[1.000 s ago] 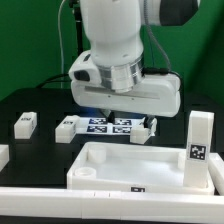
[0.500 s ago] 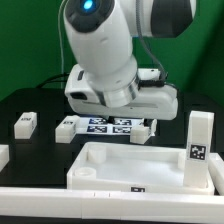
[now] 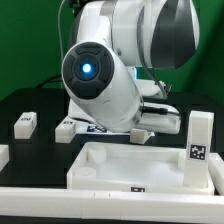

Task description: Assemble desk

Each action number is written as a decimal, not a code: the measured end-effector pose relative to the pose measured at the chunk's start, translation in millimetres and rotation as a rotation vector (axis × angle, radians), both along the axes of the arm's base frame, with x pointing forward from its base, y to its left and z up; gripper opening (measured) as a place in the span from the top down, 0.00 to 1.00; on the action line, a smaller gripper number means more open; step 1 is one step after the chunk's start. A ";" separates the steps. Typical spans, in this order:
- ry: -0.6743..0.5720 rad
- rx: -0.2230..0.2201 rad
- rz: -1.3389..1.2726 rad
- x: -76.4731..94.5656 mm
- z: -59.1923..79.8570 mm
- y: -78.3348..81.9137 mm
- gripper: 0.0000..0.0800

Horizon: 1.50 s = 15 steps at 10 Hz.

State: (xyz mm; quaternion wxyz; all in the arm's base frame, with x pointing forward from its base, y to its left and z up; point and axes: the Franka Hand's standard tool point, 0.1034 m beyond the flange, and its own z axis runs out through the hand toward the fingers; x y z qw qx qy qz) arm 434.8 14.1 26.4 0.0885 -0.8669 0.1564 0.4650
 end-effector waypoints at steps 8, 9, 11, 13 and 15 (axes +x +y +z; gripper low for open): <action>0.023 -0.010 0.005 -18.6 -19.9 8.4 0.35; 0.023 -0.010 0.005 -18.3 -19.8 8.3 0.35; 0.020 -0.009 0.007 -17.0 -19.4 9.6 0.63; 0.018 -0.008 0.008 -16.3 -18.8 9.8 0.63; -0.003 0.009 0.026 -9.8 -10.7 5.5 0.63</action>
Offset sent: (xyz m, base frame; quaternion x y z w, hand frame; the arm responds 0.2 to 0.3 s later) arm -0.0144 0.0067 -0.0155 0.0005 -0.0003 0.0064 1.0000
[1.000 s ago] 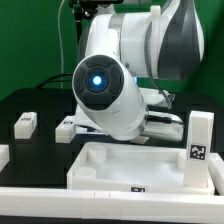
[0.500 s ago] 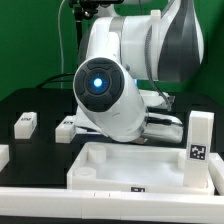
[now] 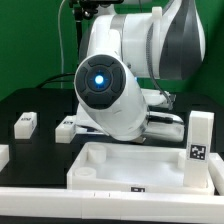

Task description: Assemble desk

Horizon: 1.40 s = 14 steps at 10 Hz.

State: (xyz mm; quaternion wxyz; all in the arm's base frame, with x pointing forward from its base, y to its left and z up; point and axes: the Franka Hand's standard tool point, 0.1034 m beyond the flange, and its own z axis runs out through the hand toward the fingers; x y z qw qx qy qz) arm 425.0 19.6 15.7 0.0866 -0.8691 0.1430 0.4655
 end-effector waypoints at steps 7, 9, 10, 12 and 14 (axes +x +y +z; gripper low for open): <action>-0.141 0.085 0.151 57.0 54.3 -22.3 0.63; -0.238 0.097 0.168 74.1 57.1 -34.6 0.63; -0.279 0.097 0.170 83.6 75.1 -39.1 0.63; -0.399 0.072 0.188 110.2 103.4 -42.3 0.63; -0.571 0.018 0.183 131.1 109.9 -46.9 0.63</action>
Offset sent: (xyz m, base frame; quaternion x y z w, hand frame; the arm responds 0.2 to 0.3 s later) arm 0.0465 -0.0137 0.0613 -0.0320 -0.0109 -0.0989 0.9945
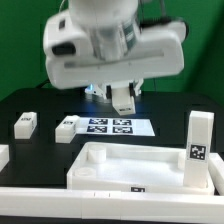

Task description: Assemble desk

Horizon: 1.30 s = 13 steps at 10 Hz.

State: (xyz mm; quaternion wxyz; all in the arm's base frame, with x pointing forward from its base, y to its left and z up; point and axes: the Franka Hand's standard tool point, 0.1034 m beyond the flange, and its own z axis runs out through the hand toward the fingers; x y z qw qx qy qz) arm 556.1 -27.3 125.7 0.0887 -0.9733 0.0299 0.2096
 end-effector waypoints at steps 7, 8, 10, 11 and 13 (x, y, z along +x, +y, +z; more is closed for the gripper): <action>-0.409 -0.078 -0.051 32.3 40.7 -12.3 0.63; -0.433 -0.078 -0.053 37.3 53.0 -12.6 0.63; -0.604 -0.123 -0.079 49.4 56.8 -19.7 0.63; -0.660 -0.142 -0.088 47.4 54.4 -21.6 0.63; -0.671 -0.157 -0.086 50.0 42.8 -27.6 0.63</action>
Offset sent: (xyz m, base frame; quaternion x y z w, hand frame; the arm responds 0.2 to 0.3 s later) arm 0.0000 0.0000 0.0000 0.0000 0.1938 0.0000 0.9810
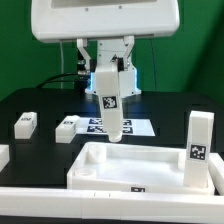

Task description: Assemble desk

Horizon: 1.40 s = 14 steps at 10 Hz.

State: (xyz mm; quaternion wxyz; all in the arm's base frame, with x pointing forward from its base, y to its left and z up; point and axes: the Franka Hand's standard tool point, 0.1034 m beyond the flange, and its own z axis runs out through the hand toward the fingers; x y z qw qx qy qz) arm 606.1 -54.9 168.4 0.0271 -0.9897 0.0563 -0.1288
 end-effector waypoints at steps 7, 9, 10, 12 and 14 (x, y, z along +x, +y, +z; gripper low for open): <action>-0.245 -0.136 0.004 18.9 -11.2 -25.3 0.63; -0.240 -0.134 0.004 18.9 -11.6 -25.2 0.63; -0.233 -0.131 0.004 18.0 -12.5 -24.8 0.63; -0.212 -0.125 0.004 12.3 -17.3 -24.6 0.63; -0.212 -0.125 0.004 12.5 -17.9 -24.5 0.63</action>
Offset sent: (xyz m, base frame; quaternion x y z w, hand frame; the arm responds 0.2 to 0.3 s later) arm 0.0000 0.0000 0.0000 0.0000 0.0650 0.0000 0.9979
